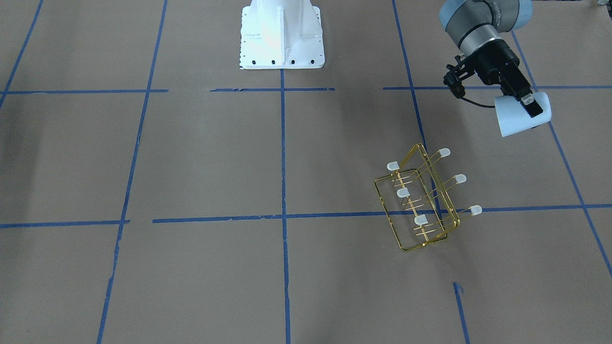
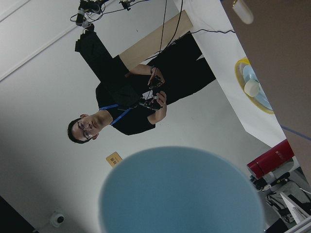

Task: Hang cup on cup holder
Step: 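Carry the cup with the left gripper toward the gold wire holder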

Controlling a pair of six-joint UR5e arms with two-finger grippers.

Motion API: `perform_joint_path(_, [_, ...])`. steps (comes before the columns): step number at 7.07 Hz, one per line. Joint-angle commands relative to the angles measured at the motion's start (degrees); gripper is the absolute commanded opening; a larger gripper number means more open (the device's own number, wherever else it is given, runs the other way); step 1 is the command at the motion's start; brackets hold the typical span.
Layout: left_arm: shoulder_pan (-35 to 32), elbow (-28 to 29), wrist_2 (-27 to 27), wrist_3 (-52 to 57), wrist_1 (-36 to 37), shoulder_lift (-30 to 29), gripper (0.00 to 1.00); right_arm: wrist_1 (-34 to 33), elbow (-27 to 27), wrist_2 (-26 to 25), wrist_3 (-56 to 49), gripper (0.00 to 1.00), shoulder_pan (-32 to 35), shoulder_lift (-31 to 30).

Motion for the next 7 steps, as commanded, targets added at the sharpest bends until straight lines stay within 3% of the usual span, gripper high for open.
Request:
perform_joint_path(1, [2.5,3.5,4.3,2.3,0.1,-0.2,0.22,0.0,0.0,0.0,0.0,1.00,0.0,0.0])
perform_joint_path(5, [3.0,11.5,5.0,2.4,0.2,-7.0,0.22,0.0,0.0,0.0,0.0,1.00,0.0,0.0])
perform_joint_path(7, [3.0,11.9,5.0,2.4,0.2,-7.4,0.22,0.0,0.1,0.0,0.0,1.00,0.0,0.0])
